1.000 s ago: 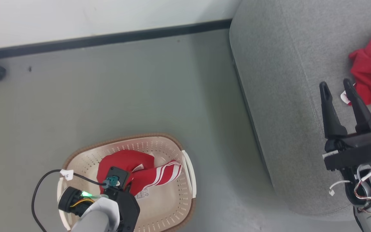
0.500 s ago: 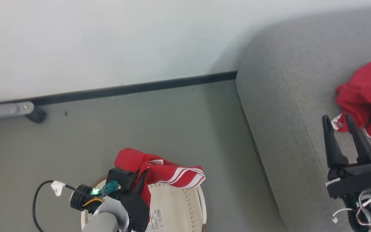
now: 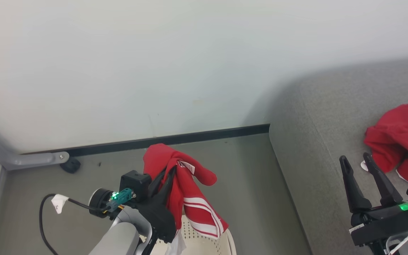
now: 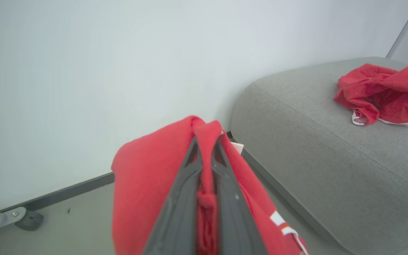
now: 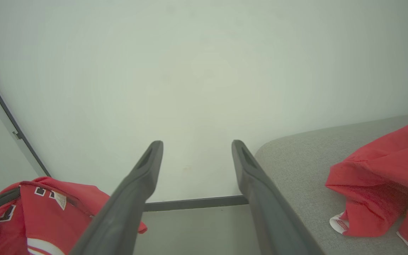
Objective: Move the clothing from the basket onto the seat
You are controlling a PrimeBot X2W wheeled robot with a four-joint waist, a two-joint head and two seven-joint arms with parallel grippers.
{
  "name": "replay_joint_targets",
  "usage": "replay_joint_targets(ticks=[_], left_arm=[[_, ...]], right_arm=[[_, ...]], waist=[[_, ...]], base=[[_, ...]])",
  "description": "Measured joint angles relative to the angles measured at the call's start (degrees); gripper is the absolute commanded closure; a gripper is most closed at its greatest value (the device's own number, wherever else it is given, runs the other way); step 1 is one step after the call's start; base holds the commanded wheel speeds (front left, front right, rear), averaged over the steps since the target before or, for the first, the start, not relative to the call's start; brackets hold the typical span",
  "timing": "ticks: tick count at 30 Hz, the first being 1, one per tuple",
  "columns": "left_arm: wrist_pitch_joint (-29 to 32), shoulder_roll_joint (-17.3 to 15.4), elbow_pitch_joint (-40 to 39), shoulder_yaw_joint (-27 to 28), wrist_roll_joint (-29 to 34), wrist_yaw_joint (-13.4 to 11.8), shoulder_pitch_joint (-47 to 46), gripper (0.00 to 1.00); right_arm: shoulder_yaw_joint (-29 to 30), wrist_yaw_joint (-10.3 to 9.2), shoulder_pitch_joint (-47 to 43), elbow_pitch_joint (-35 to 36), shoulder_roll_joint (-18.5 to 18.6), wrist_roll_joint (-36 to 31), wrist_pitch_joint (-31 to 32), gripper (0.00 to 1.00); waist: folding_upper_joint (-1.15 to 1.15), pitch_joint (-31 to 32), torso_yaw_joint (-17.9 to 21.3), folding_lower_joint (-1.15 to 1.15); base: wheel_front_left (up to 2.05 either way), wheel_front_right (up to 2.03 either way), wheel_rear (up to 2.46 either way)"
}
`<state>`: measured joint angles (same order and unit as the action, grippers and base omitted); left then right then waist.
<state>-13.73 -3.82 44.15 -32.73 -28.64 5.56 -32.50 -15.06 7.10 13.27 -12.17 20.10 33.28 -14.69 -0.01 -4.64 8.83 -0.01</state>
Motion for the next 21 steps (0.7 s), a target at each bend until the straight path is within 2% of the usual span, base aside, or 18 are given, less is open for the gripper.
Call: replay_joint_targets(ticks=[6,13,21], left_arm=[[0.0,-0.2,-3.2,0.5,-0.2,0.0,-0.1,1.0],[0.0,-0.5,-6.7,1.2,-0.5,0.0,-0.6,1.0],[1.6,-0.1,-9.0,0.4,-0.6,0.0,-1.5,1.0]], right_arm=[[-1.9,0.0,-1.2,1.6,0.4,0.0,0.0,0.0],[-7.0,0.0,-2.2,3.8,0.3,-0.1,0.0,0.0],[-18.6,0.01,1.6,5.7,-0.1,0.0,0.0,0.0]], waist=[[0.0,2.9,-0.7,0.0],[0.0,4.3,-1.2,0.0],[0.0,4.1,-1.7,0.01]], base=[[0.0,0.0,0.0],[0.0,0.0,0.0],[0.0,0.0,0.0]])
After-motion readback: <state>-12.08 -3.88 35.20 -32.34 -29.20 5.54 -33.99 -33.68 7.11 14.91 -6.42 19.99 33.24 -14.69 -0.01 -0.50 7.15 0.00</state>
